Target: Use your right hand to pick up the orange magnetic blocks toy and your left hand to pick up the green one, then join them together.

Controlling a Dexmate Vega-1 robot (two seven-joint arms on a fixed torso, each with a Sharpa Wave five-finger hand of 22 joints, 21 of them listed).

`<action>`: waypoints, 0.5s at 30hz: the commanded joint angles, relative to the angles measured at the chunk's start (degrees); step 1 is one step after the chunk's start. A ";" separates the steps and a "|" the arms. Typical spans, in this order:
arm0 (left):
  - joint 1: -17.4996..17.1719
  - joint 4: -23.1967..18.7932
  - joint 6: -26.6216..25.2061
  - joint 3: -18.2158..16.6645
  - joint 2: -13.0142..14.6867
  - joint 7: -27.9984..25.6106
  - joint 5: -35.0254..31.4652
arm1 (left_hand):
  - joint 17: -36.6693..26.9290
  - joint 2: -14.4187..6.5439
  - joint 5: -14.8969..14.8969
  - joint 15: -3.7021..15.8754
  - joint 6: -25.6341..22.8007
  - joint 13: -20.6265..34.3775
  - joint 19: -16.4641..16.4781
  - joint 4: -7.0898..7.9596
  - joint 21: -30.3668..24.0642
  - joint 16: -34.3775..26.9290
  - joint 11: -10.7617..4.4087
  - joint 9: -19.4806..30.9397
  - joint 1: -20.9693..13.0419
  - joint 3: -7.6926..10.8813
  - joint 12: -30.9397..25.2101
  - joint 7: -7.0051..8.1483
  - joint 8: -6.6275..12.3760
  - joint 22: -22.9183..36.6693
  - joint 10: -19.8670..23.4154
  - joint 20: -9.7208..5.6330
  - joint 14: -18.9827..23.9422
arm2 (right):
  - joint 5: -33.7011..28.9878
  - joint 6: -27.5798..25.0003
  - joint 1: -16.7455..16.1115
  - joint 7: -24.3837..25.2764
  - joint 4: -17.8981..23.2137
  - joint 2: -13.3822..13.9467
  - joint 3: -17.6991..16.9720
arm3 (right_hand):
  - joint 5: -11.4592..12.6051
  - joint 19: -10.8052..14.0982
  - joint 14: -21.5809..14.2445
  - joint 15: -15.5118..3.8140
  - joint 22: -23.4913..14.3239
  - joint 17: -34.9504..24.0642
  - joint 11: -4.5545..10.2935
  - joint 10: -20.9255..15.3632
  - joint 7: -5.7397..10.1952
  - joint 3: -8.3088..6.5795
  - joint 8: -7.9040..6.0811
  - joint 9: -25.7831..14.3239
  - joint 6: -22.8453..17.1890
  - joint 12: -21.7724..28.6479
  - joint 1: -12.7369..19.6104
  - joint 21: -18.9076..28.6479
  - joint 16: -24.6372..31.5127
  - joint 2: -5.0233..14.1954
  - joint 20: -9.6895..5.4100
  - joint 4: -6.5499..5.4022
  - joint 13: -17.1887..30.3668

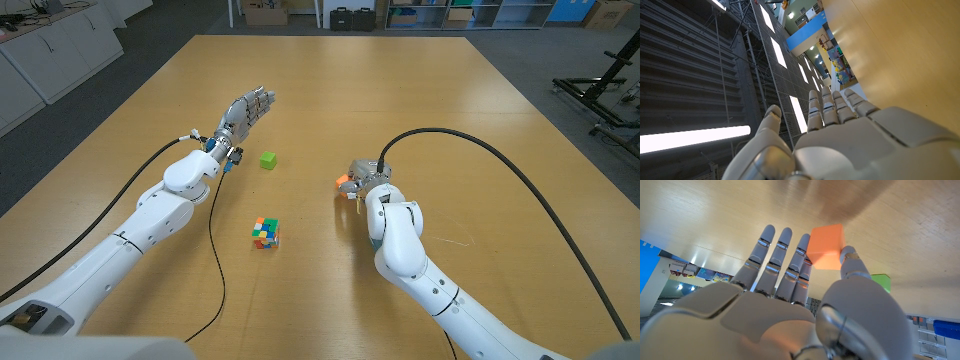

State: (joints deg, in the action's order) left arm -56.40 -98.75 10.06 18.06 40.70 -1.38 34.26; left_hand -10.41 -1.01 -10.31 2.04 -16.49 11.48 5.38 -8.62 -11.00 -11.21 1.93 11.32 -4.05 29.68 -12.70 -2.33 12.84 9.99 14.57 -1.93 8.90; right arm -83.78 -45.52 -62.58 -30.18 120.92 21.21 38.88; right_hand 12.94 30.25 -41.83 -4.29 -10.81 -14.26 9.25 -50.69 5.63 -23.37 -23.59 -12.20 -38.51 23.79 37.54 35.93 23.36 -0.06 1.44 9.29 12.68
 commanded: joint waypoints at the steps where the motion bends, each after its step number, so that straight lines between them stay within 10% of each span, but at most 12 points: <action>1: 0.77 0.82 0.33 0.27 -0.34 0.44 -0.18 | -0.19 -0.51 0.29 -0.05 -0.59 0.12 -0.21 -0.04 -0.03 0.06 0.17 0.18 0.08 0.36 0.17 -0.17 -0.19 0.11 0.45 -1.64 0.09 | 6.95 -1.01 -1.93 8.63 3.34 1.47 -1.81 | -0.04 0.99 -0.70 -5.00 -0.23 -0.17 3.45 -3.71 7.06 -0.45 -0.53 -0.20 -7.59 0.00 4.55 0.45 0.52 3.70 0.19 -0.17 0.01; 15: 2.08 2.19 0.80 0.89 -1.22 0.95 -0.41 | -0.19 -0.48 0.30 0.05 -0.69 0.12 -0.22 -0.10 -0.03 0.03 0.09 0.19 0.05 0.38 0.18 -0.12 -0.20 0.11 0.53 -1.56 0.18 | 20.00 -0.51 -4.62 20.82 7.06 3.20 -5.58 | -0.18 1.50 -1.04 -4.86 -0.25 -0.20 3.44 -3.72 7.07 -0.44 -0.53 -0.17 -7.54 -0.29 4.74 0.70 0.57 3.62 0.29 -0.17 -0.11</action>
State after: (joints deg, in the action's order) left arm -55.29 -97.56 10.67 18.41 40.07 -0.92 34.03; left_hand -10.41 -1.01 -10.32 2.04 -16.78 11.48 5.38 -8.62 -11.00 -11.22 1.94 11.32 -4.05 29.68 -12.70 -2.63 12.84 9.98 14.57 -1.93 8.90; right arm -72.62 -46.63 -65.27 -17.95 125.43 23.30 35.97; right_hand 12.80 31.17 -42.43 -4.29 -10.81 -14.25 9.25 -50.69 5.64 -23.52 -23.58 -12.11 -38.51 23.78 37.83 36.26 23.74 -0.36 1.75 9.13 12.35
